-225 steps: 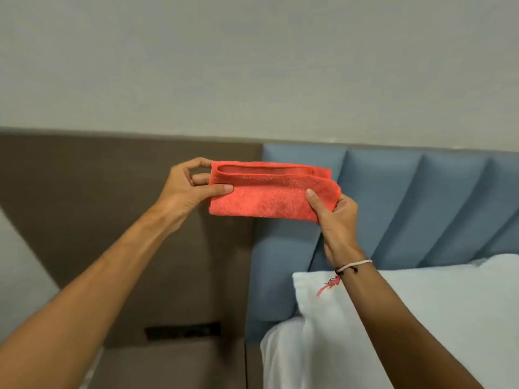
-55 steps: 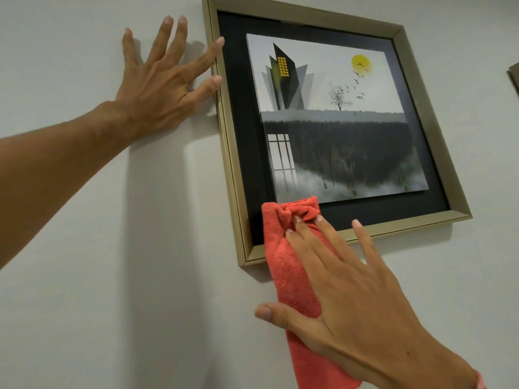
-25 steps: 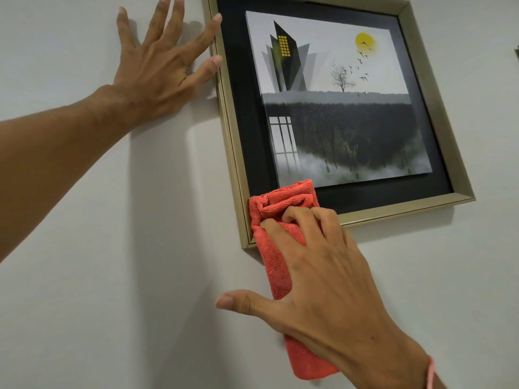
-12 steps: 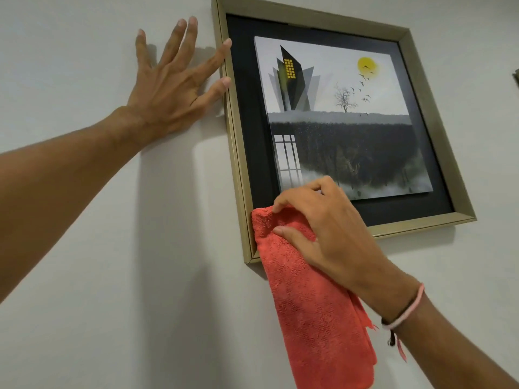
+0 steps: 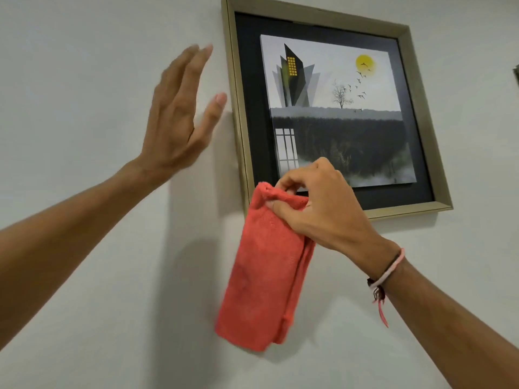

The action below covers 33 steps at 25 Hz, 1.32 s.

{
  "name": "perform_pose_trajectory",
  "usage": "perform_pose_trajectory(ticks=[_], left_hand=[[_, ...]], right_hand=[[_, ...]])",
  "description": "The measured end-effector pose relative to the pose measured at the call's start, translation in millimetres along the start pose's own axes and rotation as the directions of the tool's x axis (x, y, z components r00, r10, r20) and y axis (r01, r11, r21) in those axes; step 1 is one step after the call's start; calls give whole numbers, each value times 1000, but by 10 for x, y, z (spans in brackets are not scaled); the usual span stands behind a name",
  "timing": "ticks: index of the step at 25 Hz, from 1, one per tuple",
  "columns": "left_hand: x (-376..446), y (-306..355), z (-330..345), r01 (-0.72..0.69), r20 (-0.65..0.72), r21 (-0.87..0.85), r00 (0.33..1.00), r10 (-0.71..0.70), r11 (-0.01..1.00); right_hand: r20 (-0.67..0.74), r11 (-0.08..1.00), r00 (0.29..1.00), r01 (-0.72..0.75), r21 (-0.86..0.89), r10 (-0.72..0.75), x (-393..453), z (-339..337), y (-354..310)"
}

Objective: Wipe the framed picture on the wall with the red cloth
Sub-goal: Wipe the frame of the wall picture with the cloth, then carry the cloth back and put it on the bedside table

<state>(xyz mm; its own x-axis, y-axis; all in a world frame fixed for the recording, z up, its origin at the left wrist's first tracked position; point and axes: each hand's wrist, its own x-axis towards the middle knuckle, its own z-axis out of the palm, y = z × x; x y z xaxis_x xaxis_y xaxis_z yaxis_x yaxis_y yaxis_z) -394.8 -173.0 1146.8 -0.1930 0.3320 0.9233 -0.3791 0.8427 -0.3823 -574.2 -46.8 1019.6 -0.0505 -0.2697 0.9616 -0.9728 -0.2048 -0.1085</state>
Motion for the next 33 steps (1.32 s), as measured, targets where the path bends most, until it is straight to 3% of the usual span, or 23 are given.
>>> perform_pose_trajectory(ticks=[2,3,5,7,8,10,14,17,21,25,28,30,33], left_hand=[[-351,271,-195,168,180,-253,976,-124,953],[-526,372,-317,323,335,-334,919,-209,885],[-907,445,-635,630,681,-360,682,-268,688],[-1343,366,-1005,809,914,-299,395,-90,507],[-1601,303,-1210,851,953,-274,302,9,449],[-2220,198,-1707,905,972,-225,236,15,360],[-3489,250,-2644,962,913,-149,223,-343,228],[-4352,584,-3196,997,808,-76,40,-588,-36],[-5484,1309,-3585,931,703,-10,-252,-665,-364],[-6829,2226,-3816,779,455,165,-605,-654,-605],[-7870,2930,-3878,653,313,297,-756,-576,-697],[-8403,3295,-3866,593,243,358,-805,-541,-721],[-8963,3710,-3823,509,172,408,-858,-484,-758]], right_hand=[[-14,971,994,-106,216,112,-66,-17,-158],[-21,942,987,-146,301,160,-104,-18,-252],[-13,874,969,-218,434,248,-223,15,-459],[31,775,944,-287,563,328,-412,67,-688],[73,712,932,-320,625,355,-540,96,-795],[202,566,902,-401,720,382,-878,215,-1022],[480,315,801,-588,745,358,-1833,638,-1407],[669,158,632,-762,628,391,-2748,1072,-1683],[776,78,387,-911,404,499,-4202,1619,-1982],[833,-137,-15,-988,74,552,-5921,1833,-2351],[793,-314,-338,-929,-196,506,-7085,1858,-2575],[716,-410,-517,-845,-343,469,-7653,1903,-2679],[616,-456,-646,-760,-463,452,-8276,2006,-2771]])
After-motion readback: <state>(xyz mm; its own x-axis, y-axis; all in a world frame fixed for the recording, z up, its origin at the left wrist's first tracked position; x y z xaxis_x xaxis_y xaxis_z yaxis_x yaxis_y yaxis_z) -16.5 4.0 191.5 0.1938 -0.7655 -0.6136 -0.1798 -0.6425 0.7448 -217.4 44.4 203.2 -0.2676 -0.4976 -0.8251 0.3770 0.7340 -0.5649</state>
